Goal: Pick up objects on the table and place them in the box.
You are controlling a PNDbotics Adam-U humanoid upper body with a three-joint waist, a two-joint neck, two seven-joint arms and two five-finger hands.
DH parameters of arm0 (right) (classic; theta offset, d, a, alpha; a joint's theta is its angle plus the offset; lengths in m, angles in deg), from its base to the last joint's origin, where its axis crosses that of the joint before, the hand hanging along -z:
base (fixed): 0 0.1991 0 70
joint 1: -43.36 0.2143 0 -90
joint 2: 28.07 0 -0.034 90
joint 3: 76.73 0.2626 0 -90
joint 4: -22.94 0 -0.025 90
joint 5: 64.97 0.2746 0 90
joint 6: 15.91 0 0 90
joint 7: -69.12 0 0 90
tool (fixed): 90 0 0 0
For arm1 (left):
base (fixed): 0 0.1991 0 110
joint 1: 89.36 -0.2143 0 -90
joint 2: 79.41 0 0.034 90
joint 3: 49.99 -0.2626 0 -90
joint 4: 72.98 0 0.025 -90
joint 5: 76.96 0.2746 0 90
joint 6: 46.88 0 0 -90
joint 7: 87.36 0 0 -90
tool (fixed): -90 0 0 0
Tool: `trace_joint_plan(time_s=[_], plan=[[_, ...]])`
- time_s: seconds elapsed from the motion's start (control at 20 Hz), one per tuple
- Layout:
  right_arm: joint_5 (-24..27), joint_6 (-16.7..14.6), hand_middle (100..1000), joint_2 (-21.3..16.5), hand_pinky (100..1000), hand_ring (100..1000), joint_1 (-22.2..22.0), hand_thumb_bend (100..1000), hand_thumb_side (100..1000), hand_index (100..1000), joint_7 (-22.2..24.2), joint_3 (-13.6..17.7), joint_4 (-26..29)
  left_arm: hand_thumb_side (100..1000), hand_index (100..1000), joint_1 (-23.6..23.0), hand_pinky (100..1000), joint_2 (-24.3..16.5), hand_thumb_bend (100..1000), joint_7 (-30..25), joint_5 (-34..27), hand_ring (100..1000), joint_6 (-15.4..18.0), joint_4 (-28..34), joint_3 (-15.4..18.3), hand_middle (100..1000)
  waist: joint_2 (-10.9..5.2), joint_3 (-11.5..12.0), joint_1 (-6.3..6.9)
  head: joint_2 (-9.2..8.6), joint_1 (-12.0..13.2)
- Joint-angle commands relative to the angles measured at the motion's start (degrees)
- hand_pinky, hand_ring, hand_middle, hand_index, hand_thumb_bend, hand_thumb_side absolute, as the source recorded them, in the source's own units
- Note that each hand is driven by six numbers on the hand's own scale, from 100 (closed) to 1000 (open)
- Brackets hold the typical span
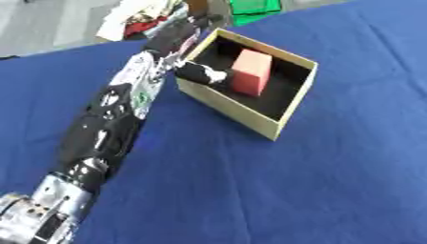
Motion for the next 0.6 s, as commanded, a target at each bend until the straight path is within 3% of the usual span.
trace_joint_plan(time_s=[0.05,0.15,0.4,0.45,0.5,0.6], plan=[[-0.01,0.28,777,-1.02,811,790,-0.15,100,959,824,-0.32,0.96,0.96,558,964,0.59,757,-2.44,562,0.57,-5.72,819,-0.38,5.50,0.49,853,-1.81,0.59,-0.96,1.17,-0.90],[-0.13,0.39,777,-1.19,811,790,-0.73,100,958,824,-0.58,1.23,0.96,561,954,-0.25,750,-3.76,508,-0.06,-10.73,813,-1.40,9.89,0.26,851,-2.26,1.37,-1.13,1.98,-1.26],[-0.54,0.63,777,-1.66,811,790,-2.26,100,955,824,-1.40,2.03,0.96,505,931,-3.81,745,-8.46,480,-1.21,-22.95,801,-5.25,23.14,-0.52,840,-3.58,3.99,-1.93,3.80,-1.95],[-0.62,0.66,777,-1.72,811,790,-2.51,100,952,824,-1.55,2.16,0.96,620,927,-4.67,741,-9.33,432,-1.14,-24.88,798,-6.16,25.79,-0.59,840,-3.80,4.48,-2.10,4.05,-2.11],[-0.69,0.70,777,-1.77,810,790,-2.82,100,954,824,-1.70,2.29,0.94,496,925,-5.66,739,-10.17,468,-0.98,-26.89,796,-7.14,28.57,-0.58,836,-4.06,5.04,-2.31,4.35,-2.28],[-0.81,0.78,777,-1.83,810,790,-3.40,100,953,824,-1.97,2.53,0.92,490,921,-7.76,735,-11.77,457,-0.71,-30.64,792,-9.29,33.97,-0.57,833,-4.52,6.10,-2.72,4.76,-2.58]])
